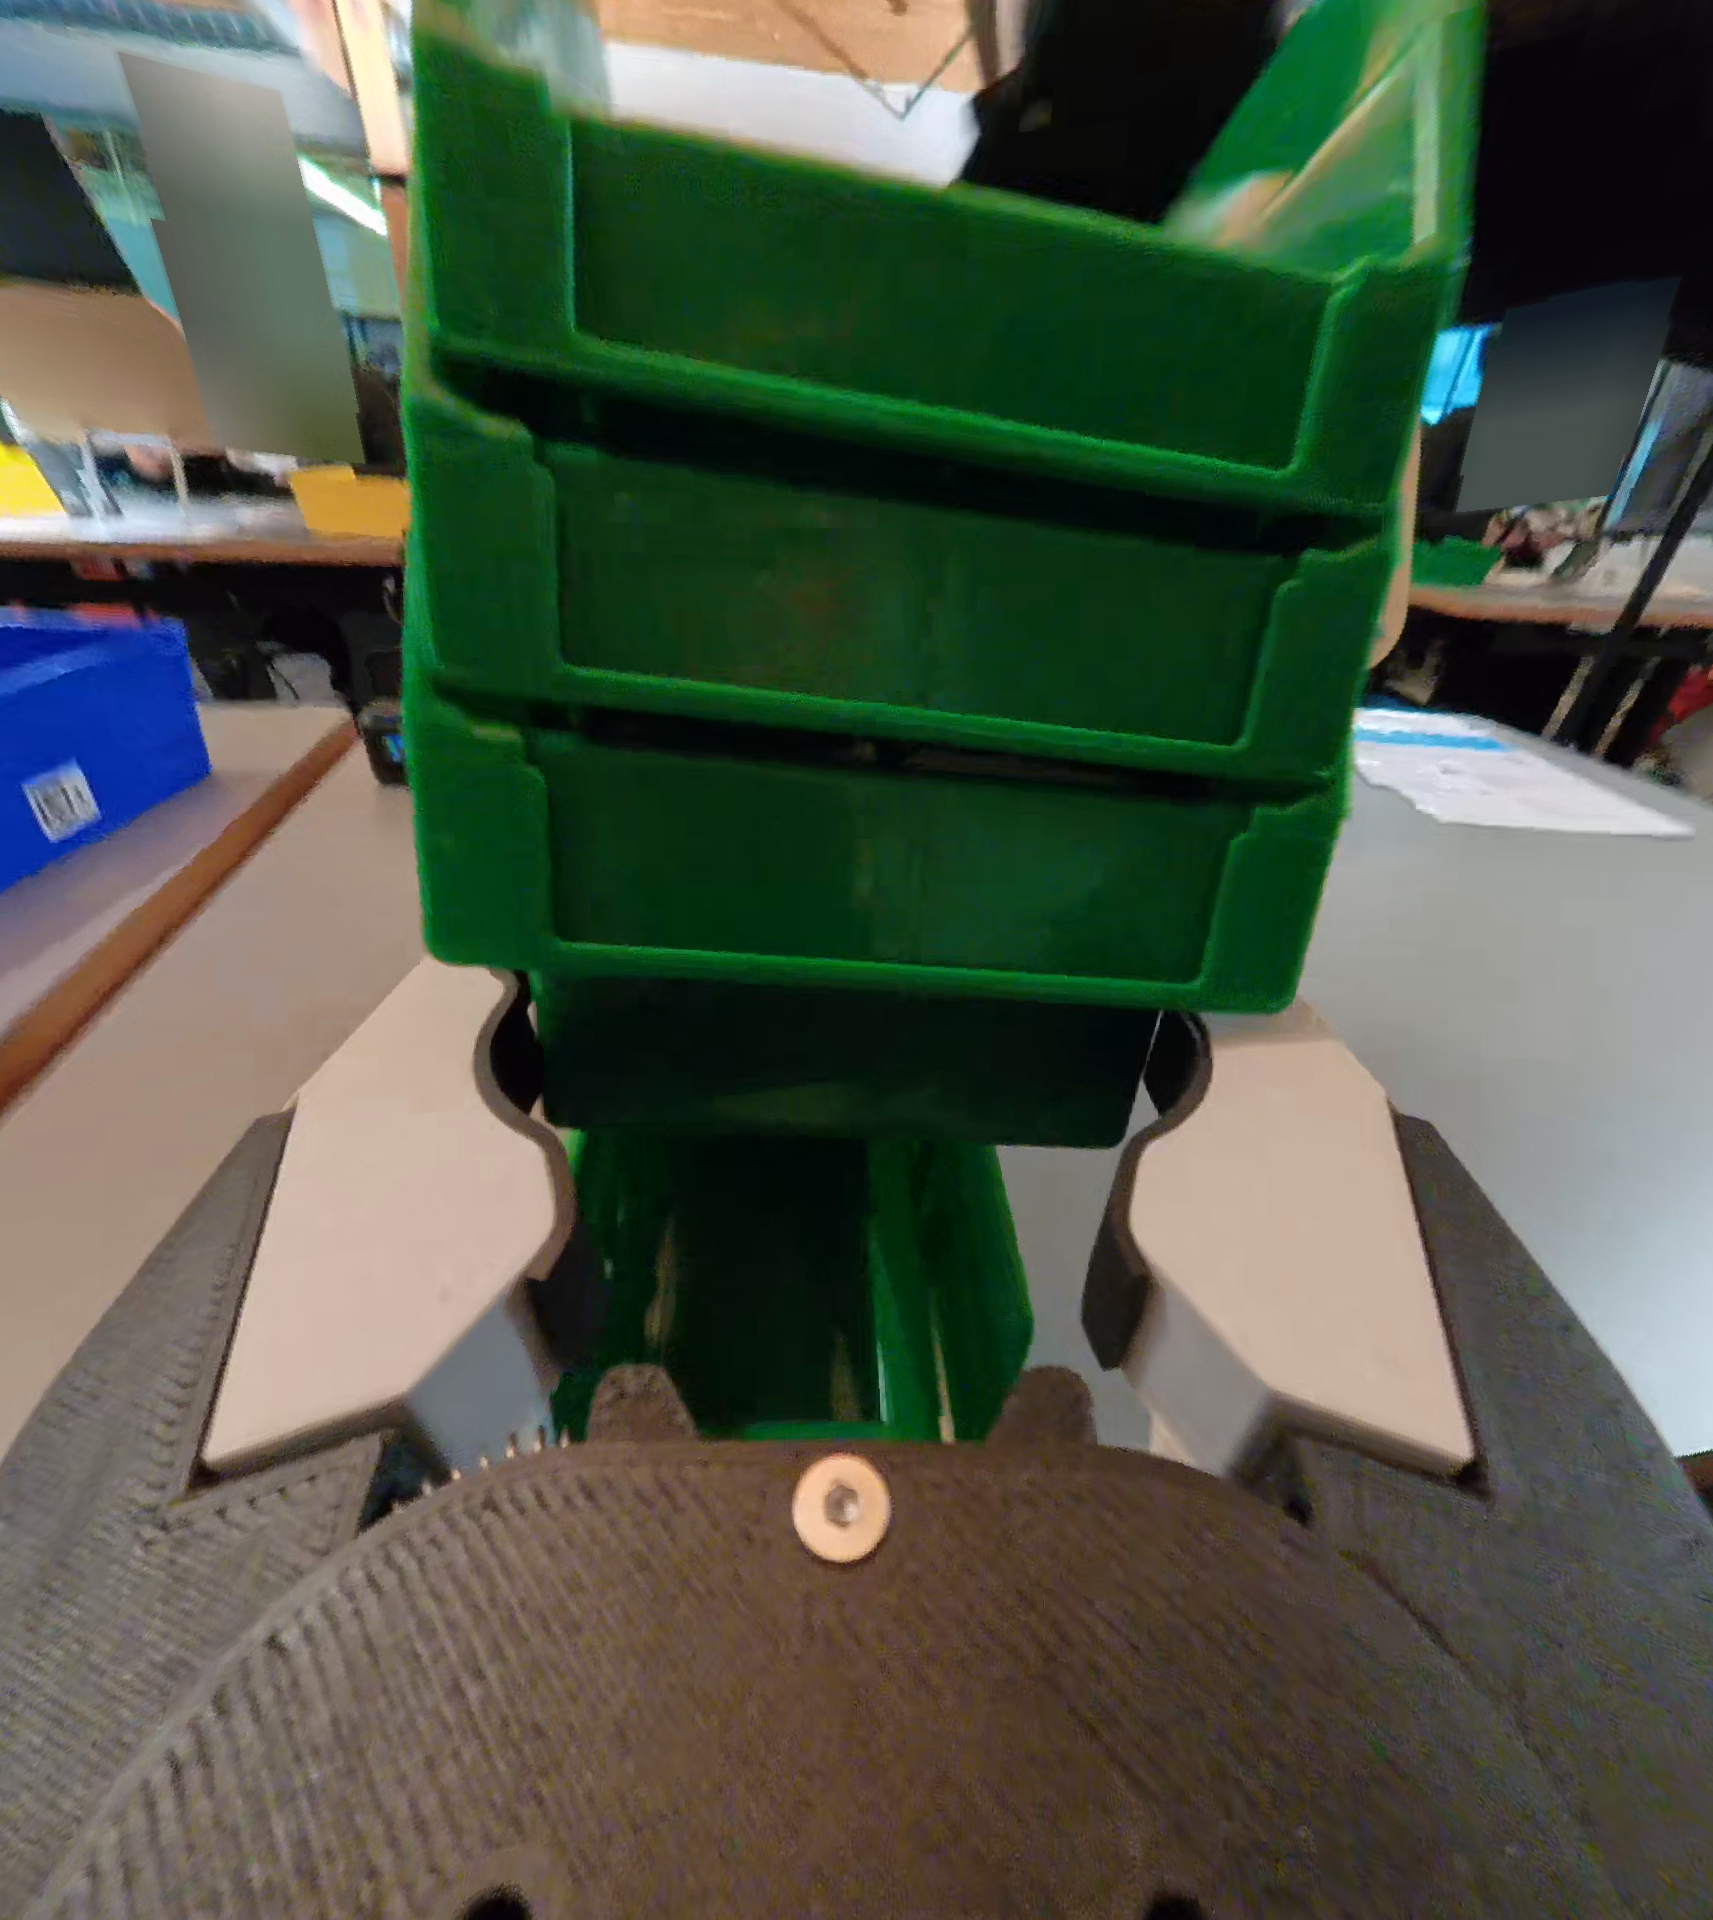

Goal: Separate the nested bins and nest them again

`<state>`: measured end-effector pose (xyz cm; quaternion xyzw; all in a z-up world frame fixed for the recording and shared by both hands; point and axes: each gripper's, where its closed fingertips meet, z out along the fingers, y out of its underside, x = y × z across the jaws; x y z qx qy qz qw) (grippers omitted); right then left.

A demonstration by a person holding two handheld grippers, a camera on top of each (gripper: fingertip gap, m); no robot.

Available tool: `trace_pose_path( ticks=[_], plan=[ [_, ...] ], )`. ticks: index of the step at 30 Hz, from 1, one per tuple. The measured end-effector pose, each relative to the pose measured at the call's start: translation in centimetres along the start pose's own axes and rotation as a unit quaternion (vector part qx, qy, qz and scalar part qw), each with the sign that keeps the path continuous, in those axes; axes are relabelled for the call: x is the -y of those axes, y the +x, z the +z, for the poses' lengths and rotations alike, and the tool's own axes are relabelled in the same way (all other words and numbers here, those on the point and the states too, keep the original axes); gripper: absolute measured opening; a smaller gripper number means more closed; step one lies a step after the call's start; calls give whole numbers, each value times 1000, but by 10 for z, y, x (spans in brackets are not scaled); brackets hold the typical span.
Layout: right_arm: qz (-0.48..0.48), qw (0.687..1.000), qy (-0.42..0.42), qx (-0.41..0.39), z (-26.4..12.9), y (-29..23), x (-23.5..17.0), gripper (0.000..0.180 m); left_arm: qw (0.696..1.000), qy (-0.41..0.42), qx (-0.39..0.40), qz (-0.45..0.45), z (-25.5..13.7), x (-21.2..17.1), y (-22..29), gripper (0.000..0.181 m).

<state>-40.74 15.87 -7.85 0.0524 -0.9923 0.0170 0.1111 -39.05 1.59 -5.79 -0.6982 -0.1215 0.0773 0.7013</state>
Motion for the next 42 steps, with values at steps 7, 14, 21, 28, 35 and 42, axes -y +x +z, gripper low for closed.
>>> trace_pose_path(
  ticks=[7,14,21,28,35,42],
  plan=[
    [25,1000,-10,4,5,-19,-12,8,998,-48,-1,-42,10,-41,0,127],
    [38,997,59,-22,-7,-14,-1,9,980,-154,91,90,16,-97,-30,82],
    [83,991,100,-4,-5,-22,-1,8,976,-186,2,114,17,-108,0,4],
    [99,984,149,-6,-33,-17,4,8,965,-235,-10,119,11,-109,6,2],
    [124,981,138,-50,-80,-4,-11,8,958,-254,-4,130,9,-109,6,1],
    [67,994,14,-86,-73,-1,-36,8,967,-226,16,117,23,-105,21,2]
  ],
)
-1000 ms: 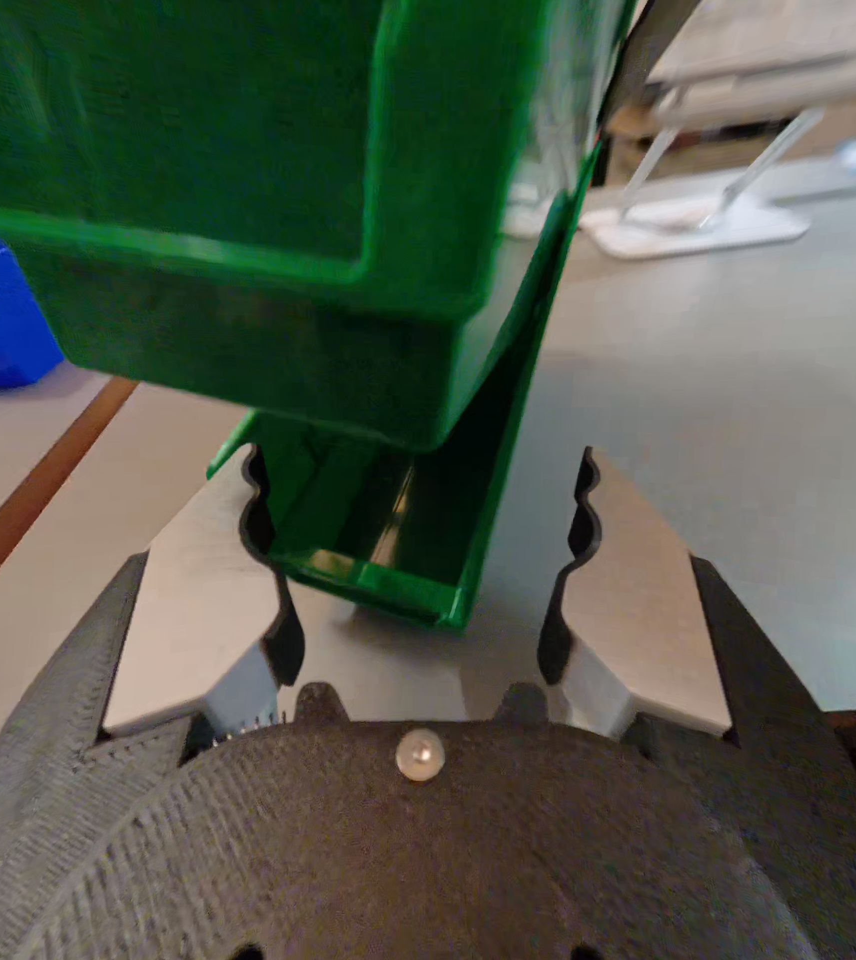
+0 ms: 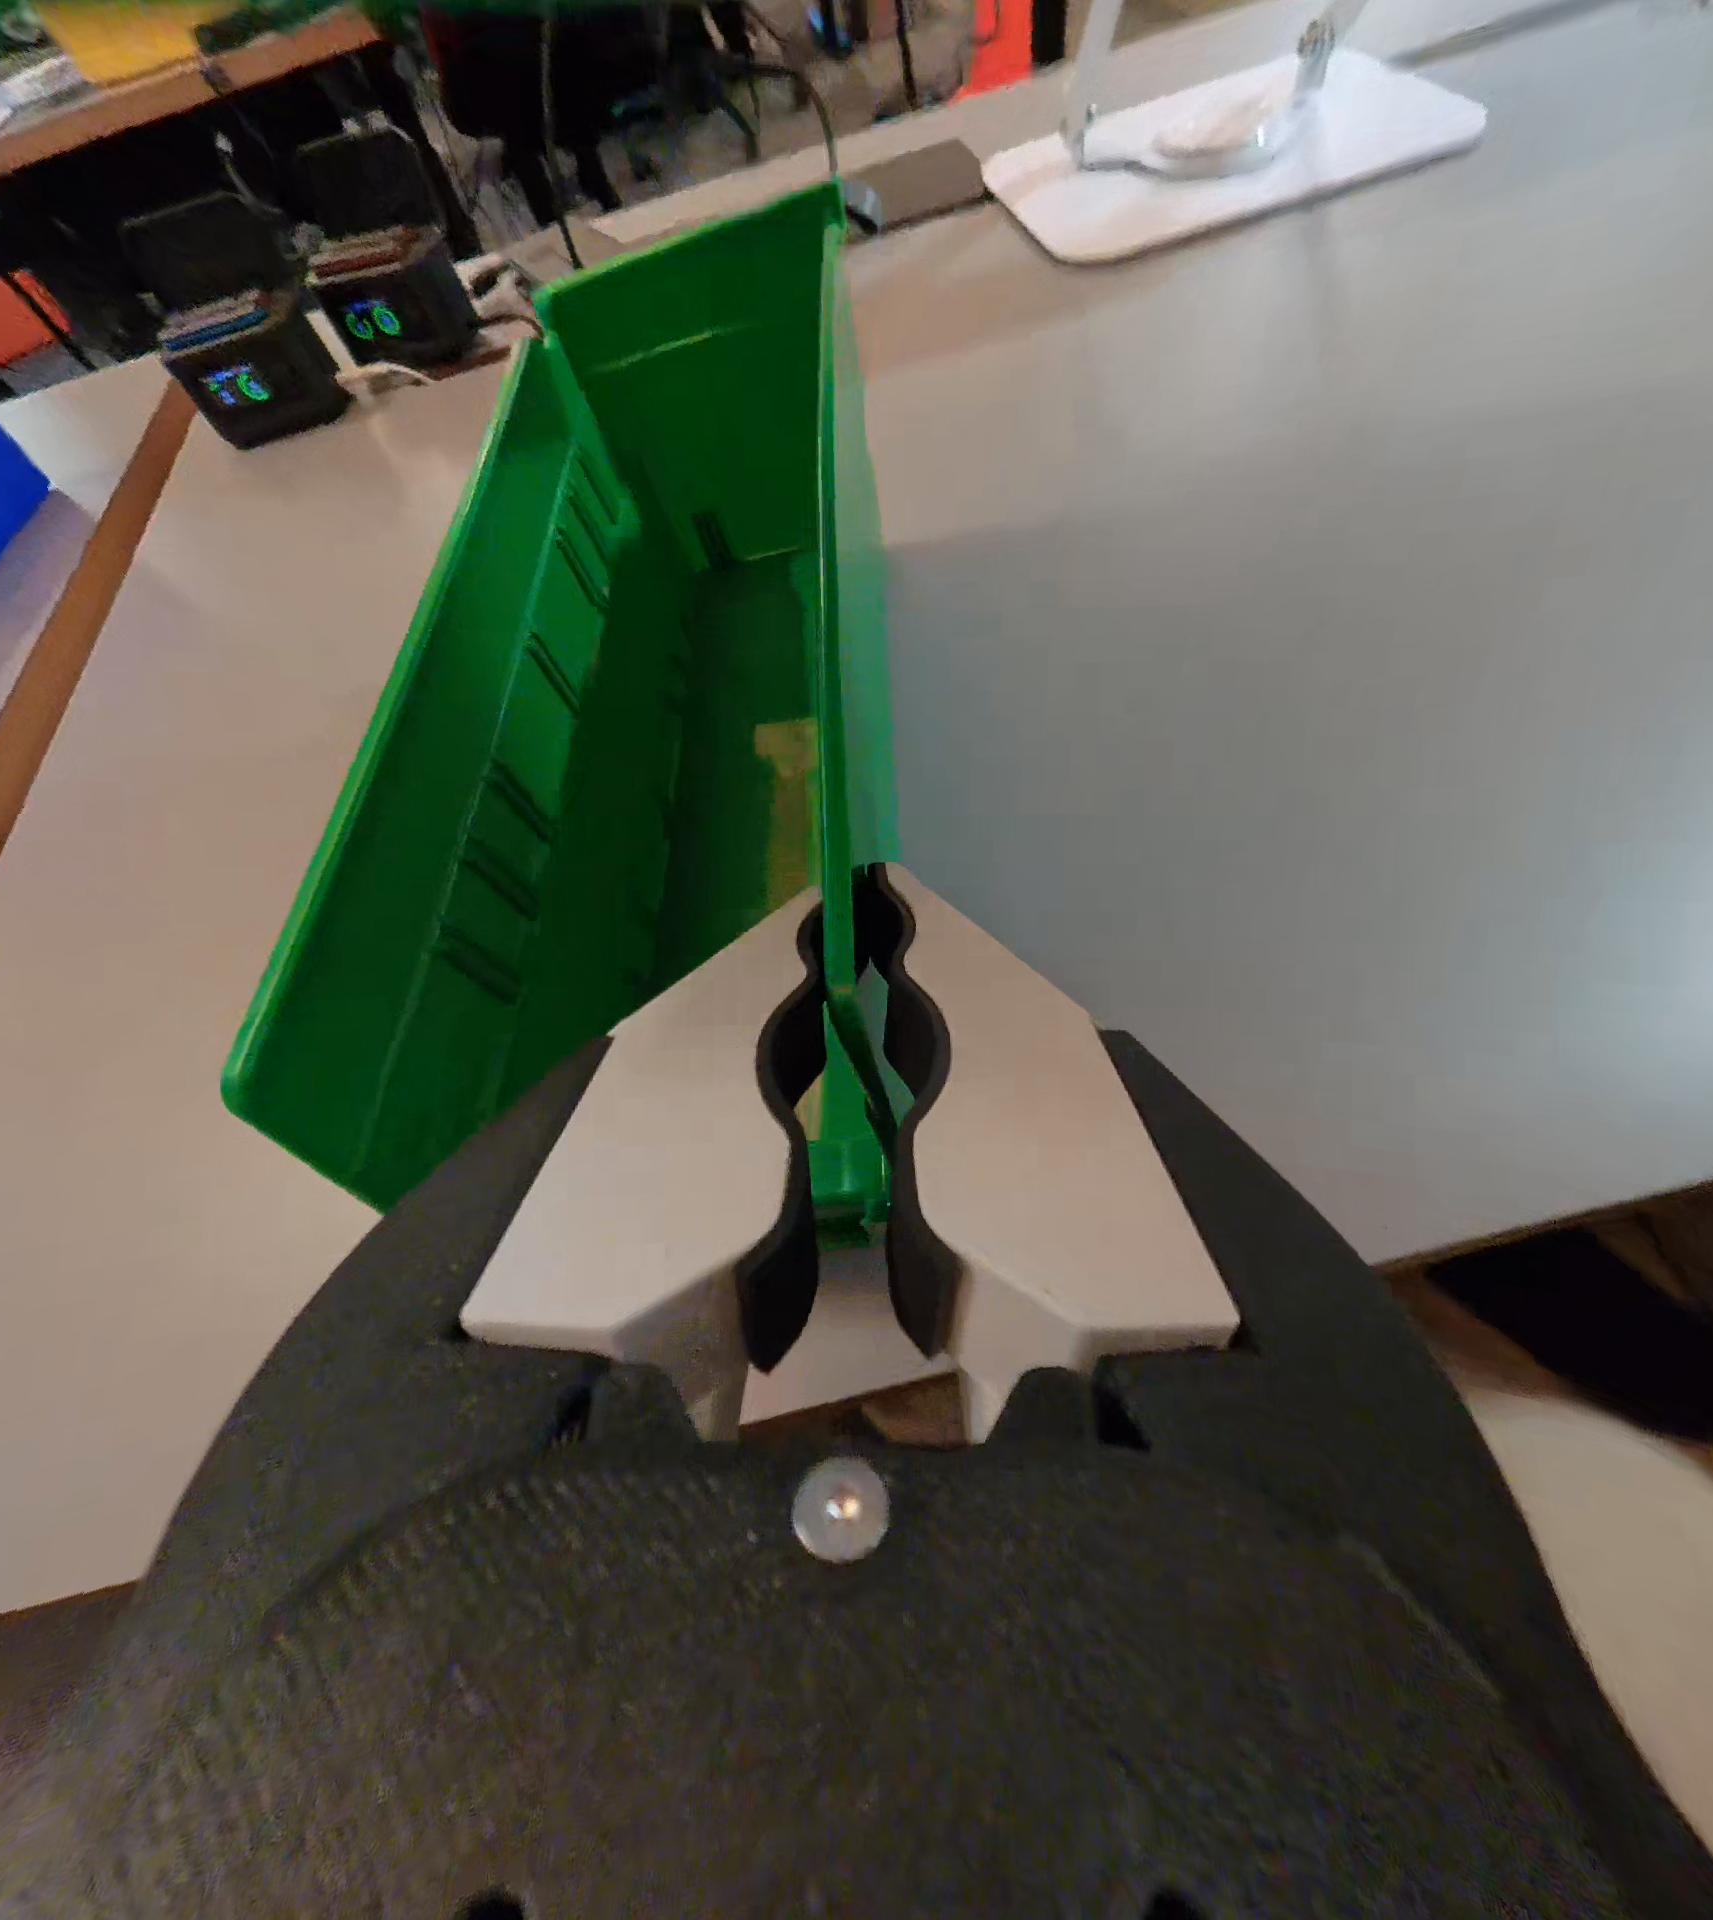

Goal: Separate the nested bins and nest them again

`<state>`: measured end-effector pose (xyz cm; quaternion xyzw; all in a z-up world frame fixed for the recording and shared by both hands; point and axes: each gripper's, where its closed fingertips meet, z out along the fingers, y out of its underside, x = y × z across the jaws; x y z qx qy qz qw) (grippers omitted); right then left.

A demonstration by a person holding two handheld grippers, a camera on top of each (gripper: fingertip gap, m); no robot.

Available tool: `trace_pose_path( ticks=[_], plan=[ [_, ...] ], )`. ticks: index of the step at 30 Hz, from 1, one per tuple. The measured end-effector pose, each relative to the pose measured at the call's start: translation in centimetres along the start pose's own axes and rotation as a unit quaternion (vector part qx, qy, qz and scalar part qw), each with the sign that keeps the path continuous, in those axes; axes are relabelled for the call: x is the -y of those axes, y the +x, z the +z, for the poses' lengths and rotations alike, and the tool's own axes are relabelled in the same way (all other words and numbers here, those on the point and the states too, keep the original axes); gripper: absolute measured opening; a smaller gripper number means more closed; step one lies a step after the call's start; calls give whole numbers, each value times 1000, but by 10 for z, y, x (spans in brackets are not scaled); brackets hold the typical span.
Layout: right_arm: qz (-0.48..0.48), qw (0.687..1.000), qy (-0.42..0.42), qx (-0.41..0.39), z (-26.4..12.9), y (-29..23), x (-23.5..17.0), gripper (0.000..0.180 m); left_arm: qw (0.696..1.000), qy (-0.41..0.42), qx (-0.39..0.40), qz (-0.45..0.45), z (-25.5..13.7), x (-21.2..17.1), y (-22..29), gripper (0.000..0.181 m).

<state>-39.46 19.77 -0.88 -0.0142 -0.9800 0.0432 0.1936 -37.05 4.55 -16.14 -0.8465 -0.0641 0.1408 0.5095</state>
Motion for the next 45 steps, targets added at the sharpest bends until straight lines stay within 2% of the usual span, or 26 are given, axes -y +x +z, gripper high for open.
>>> trace_pose_path(
  ticks=[2,4,6,8,13,16,21,24,26,34,37,39,45],
  plan=[
    [-36,999,-31,-2,9,0,-2,8,999,30,-1,-40,0,7,10,4],
    [-67,996,-51,7,18,-2,0,8,996,51,-21,-70,-7,12,24,34],
    [-88,994,-61,19,24,-3,4,8,991,77,-40,-103,-22,15,36,46],
    [-111,991,-64,26,27,-4,8,8,985,100,-27,-140,-38,7,36,50],
    [-151,986,-64,37,34,-9,14,8,977,82,35,-196,-50,-28,-9,75],
    [-175,981,-73,42,39,-12,14,8,972,83,38,-218,-47,-35,-27,85],
    [-201,974,-87,60,48,-21,13,8,976,65,42,-205,-36,-42,-31,85],
    [-208,972,-91,64,54,-22,14,8,979,34,46,-197,-30,-51,-27,69],
    [-211,970,-96,72,58,-24,13,8,979,35,49,-193,-30,-50,-26,66],
    [-221,965,-107,91,80,-28,8,8,974,25,24,-223,-31,-55,-22,70],
    [-219,966,-102,94,89,-32,7,8,972,-6,-21,-235,-34,-63,-11,54],
    [-214,968,-97,92,94,-34,6,9,968,-15,-54,-243,-37,-67,-4,54],
    [-181,975,-100,83,106,-35,2,17,956,31,-91,-277,-41,-51,-1,58]
  ],
)
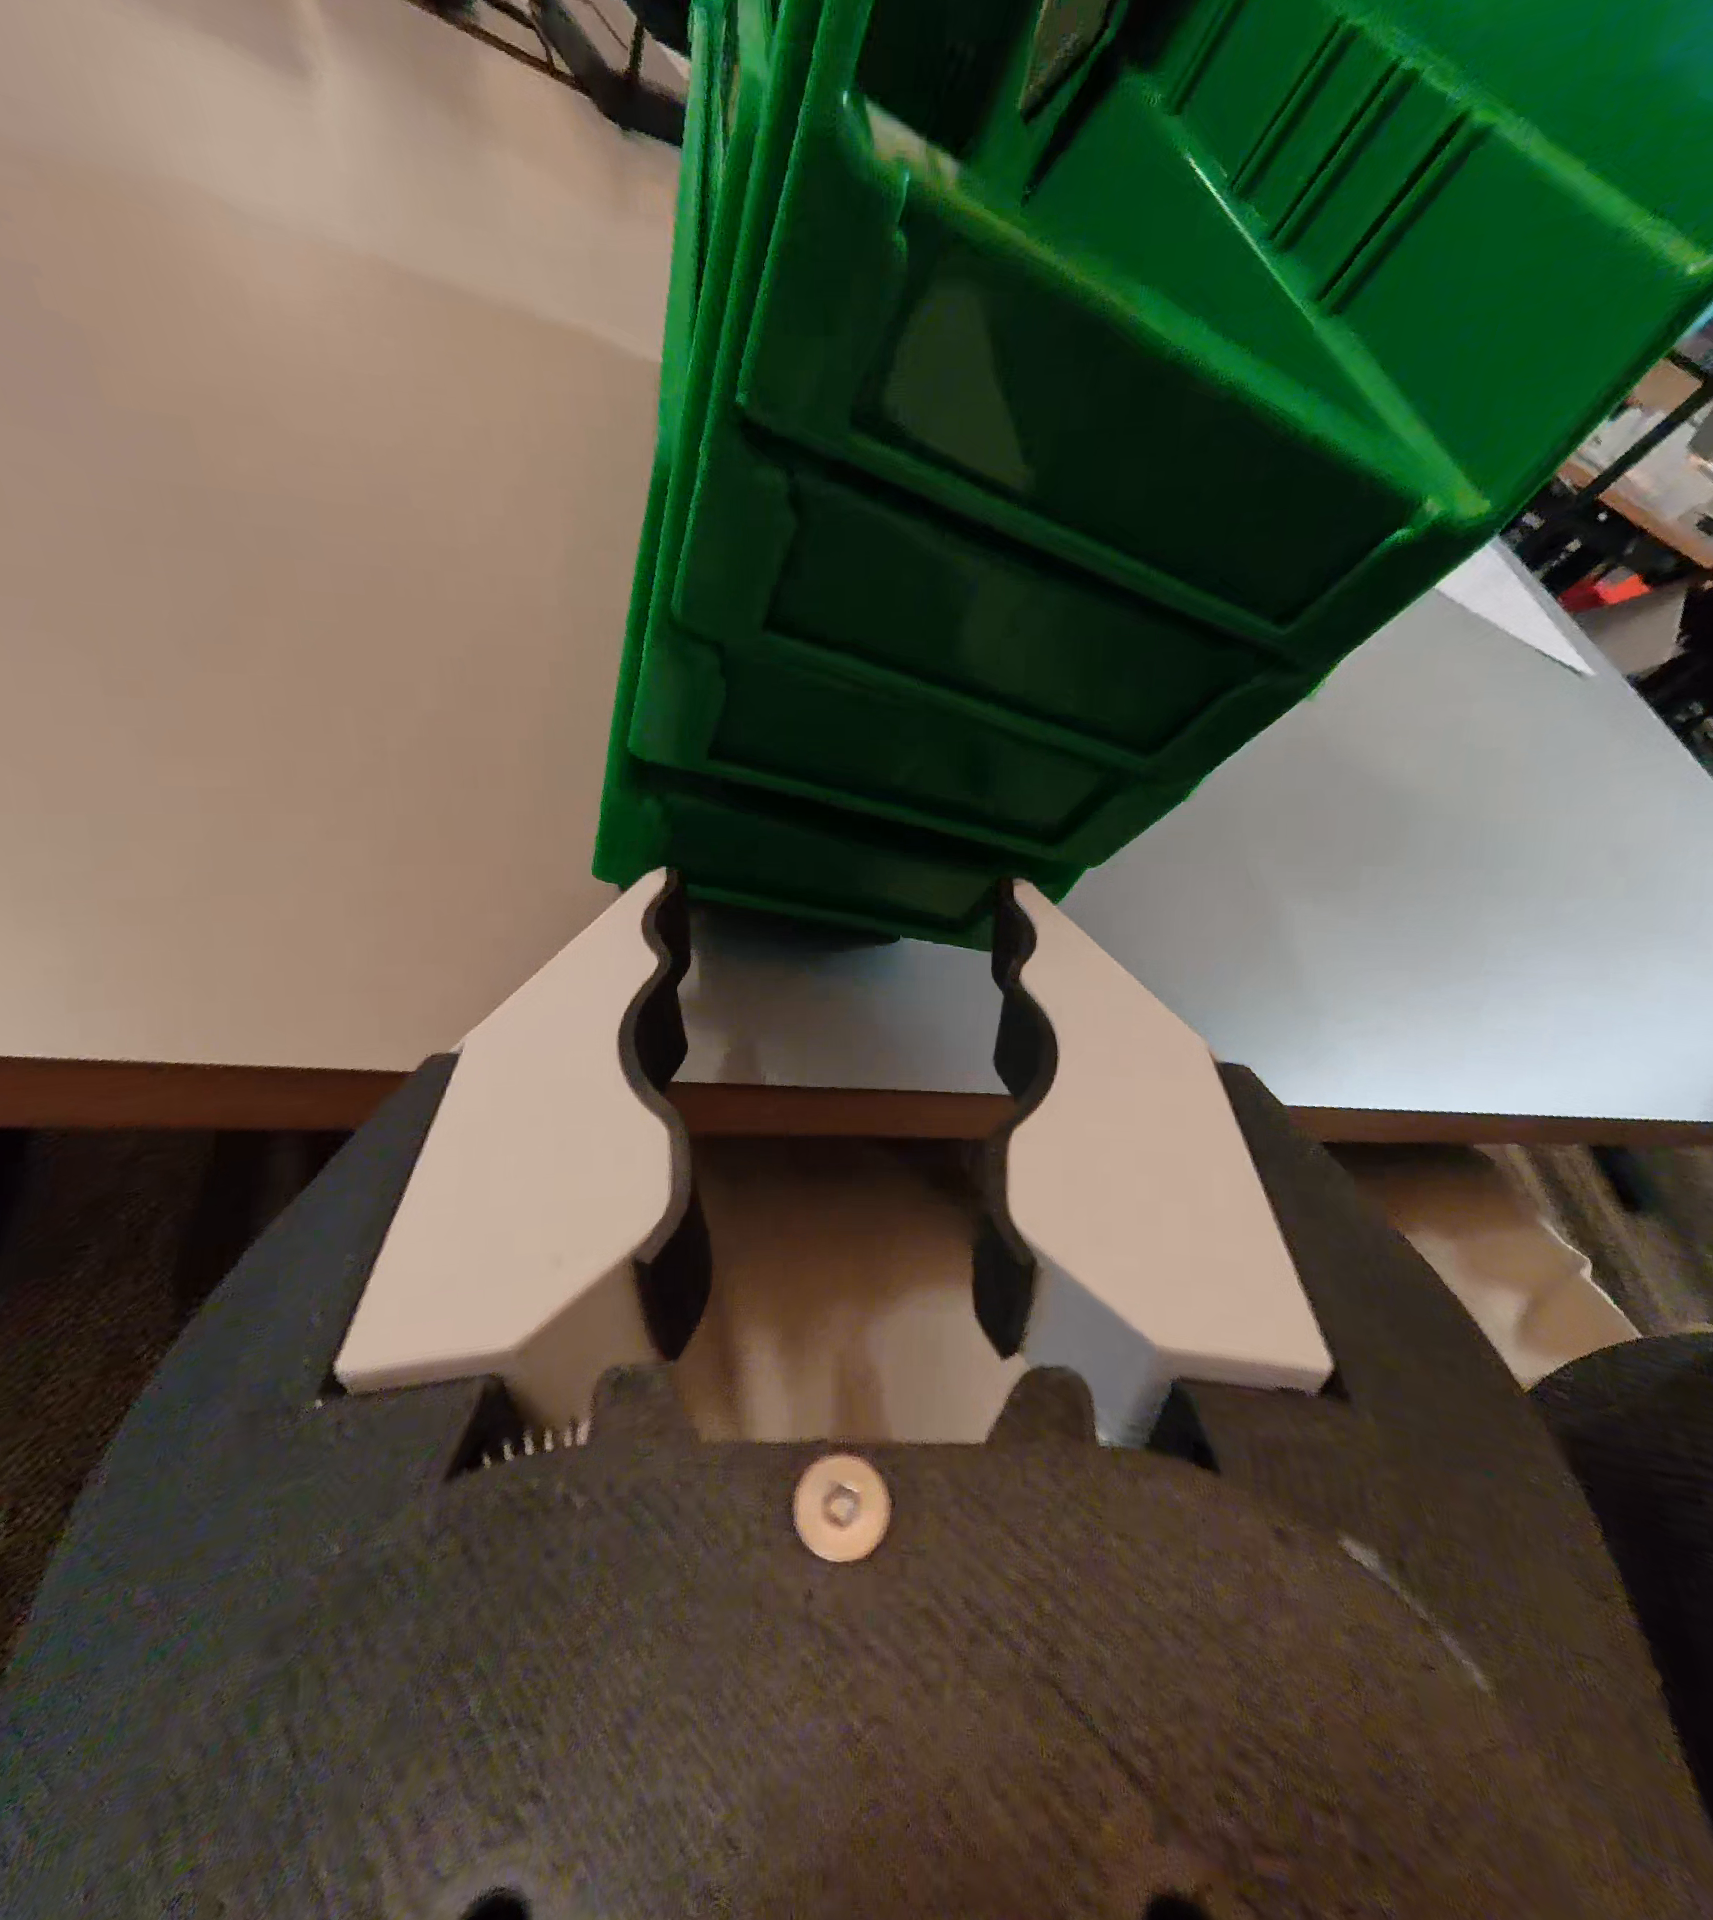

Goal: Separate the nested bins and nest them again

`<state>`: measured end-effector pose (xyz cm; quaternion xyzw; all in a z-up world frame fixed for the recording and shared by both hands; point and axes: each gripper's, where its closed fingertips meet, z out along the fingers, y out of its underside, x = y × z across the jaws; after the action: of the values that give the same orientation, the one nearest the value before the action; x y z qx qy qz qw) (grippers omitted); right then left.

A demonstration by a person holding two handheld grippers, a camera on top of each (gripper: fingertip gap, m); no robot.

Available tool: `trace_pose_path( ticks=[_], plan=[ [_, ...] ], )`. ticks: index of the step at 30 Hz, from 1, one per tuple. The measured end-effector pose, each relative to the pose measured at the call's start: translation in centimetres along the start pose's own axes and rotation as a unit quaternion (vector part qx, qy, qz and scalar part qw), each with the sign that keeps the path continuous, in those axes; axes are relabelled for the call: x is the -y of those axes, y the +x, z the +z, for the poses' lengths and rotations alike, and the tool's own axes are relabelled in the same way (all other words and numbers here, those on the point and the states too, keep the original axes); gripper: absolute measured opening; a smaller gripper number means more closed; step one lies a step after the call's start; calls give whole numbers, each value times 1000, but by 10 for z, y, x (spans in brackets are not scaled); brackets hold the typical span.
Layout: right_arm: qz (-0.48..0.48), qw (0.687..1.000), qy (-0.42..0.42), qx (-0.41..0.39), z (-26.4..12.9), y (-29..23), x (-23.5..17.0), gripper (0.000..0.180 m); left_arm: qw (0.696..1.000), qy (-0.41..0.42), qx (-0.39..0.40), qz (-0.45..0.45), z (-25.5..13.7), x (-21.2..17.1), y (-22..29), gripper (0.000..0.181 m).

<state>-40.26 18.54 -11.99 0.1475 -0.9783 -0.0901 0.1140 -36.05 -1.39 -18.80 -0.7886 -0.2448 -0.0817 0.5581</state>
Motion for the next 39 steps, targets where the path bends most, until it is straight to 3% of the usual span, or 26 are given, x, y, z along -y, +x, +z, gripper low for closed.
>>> trace_pose_path(
  ticks=[7,11,16,19,23,26,28,29,32,33,36,39],
  plan=[
    [37,997,-9,-62,-14,16,-14,46,999,-4,26,30,2,-1,-4,62],
    [70,993,15,-97,-34,20,-13,45,999,26,20,34,-3,10,-1,65],
    [145,969,106,-169,-72,18,6,46,994,95,-41,41,-14,32,19,76],
    [216,924,198,-244,-103,14,27,40,989,131,-62,22,-20,44,23,80],
    [351,804,352,-326,-125,-12,59,43,979,200,-51,-4,-31,68,13,84],
    [438,714,430,-337,-98,-46,85,45,980,193,-50,-8,-24,66,13,79],
    [502,671,464,-288,-60,-74,109,45,990,139,-27,-13,-7,49,8,78],
    [541,655,463,-251,-37,-87,119,43,989,145,-1,1,-6,50,3,68],
    [584,634,469,-192,0,-115,144,45,992,124,5,5,-3,45,6,73],
    [575,642,469,-190,0,-119,149,51,992,125,6,1,-3,46,6,72],
    [561,670,418,-247,-6,-126,133,54,993,120,8,7,3,47,8,72],
    [568,641,439,-271,-17,-132,127,53,993,106,24,36,8,46,11,71]
  ],
)
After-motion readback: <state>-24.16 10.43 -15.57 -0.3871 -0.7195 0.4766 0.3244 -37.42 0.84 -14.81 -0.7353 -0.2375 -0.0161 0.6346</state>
